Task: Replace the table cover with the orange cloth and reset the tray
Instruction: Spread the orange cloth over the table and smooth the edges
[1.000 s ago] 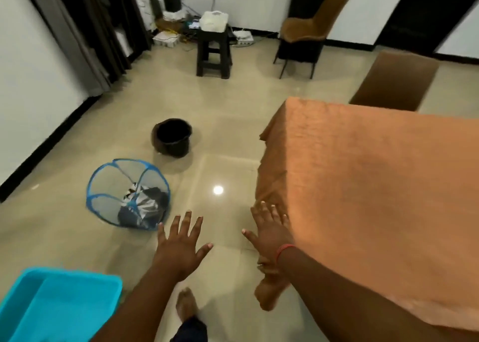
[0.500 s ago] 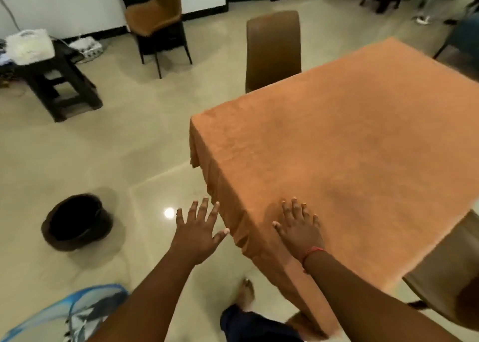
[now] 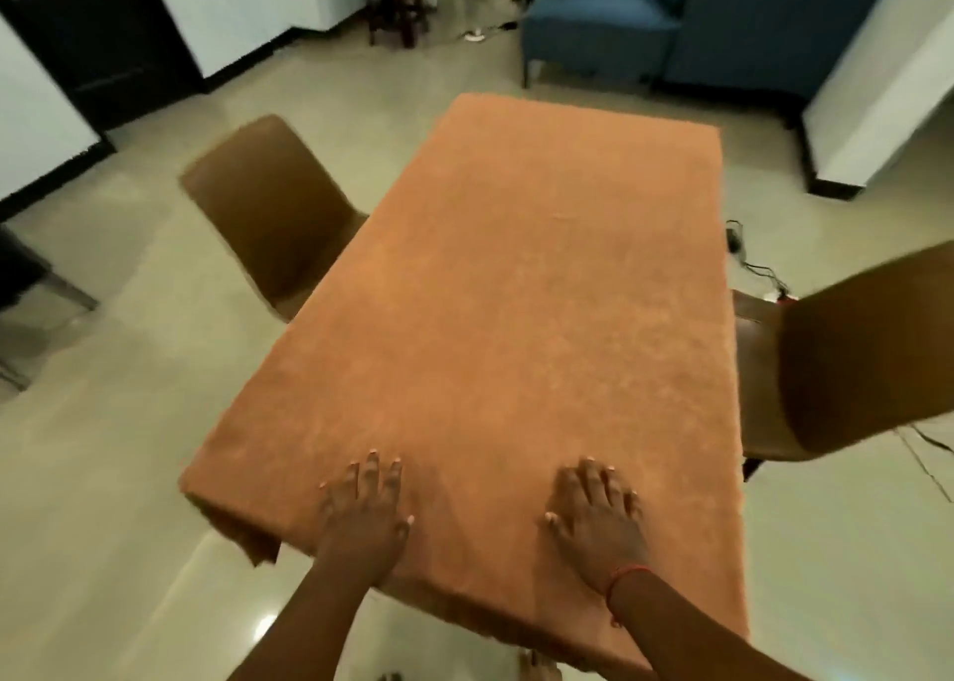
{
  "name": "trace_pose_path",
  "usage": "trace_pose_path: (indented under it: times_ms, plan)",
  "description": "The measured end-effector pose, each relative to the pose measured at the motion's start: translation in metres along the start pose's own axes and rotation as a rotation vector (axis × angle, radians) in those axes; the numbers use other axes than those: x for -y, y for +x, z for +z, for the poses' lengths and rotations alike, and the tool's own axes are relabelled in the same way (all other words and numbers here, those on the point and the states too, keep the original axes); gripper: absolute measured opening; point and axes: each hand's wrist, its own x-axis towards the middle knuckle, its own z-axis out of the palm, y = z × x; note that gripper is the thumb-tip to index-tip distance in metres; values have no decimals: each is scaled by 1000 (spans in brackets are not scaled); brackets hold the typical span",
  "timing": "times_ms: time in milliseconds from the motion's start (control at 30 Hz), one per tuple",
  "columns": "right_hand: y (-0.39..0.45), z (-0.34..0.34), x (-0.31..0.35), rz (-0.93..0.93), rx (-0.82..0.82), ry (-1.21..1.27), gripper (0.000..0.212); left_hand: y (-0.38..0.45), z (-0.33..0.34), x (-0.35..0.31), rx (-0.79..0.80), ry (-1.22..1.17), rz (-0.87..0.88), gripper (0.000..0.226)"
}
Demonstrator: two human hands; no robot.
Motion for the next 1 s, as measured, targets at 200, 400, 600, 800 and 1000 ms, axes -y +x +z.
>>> trace_pose_path:
  times_ms: [200, 400, 600, 800, 1000]
  plan:
    - [-21, 25, 44, 240, 41, 46, 78, 65, 15, 42, 1, 26, 194, 91]
    - [-24, 38, 75, 376, 33, 114, 86, 79, 20, 62, -13, 76, 366, 84]
    - [-27, 42, 77, 390, 23, 92, 89, 67, -1, 67, 9, 66, 391, 83]
    - [-39, 50, 83, 383, -7, 75, 87, 59, 1, 71, 86, 31, 360, 88]
    - [-54, 56, 88, 382, 15, 87, 87, 51, 11, 76, 77, 57, 374, 88]
